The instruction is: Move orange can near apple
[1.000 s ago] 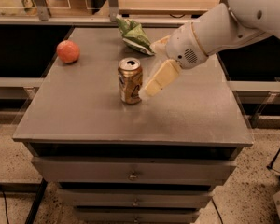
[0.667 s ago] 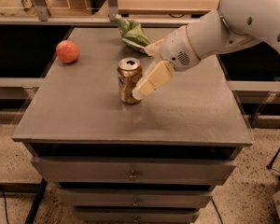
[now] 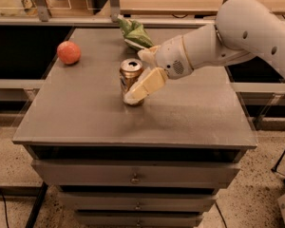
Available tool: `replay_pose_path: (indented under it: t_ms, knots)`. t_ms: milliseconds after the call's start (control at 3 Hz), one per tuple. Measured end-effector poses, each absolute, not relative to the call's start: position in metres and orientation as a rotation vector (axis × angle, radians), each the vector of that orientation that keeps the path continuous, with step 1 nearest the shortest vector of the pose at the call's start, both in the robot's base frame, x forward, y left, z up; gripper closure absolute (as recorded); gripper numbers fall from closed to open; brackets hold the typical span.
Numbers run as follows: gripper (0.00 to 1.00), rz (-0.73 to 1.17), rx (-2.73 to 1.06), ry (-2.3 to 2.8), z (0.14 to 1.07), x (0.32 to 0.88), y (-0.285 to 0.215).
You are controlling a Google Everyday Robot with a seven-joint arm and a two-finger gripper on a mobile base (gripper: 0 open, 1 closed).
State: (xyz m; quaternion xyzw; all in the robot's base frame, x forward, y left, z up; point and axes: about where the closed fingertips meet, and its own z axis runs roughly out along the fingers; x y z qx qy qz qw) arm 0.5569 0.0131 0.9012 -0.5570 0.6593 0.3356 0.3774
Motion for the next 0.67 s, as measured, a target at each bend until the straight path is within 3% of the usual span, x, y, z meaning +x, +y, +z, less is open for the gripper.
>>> replay_pose_path:
  t_ms: [333, 667]
  knots:
    - [0.00, 0.884, -1.400, 1.643, 0.8977, 0.5588, 0.0221]
    - [0.17, 0.896, -1.388, 1.632, 0.8896, 0.5620, 0.0278]
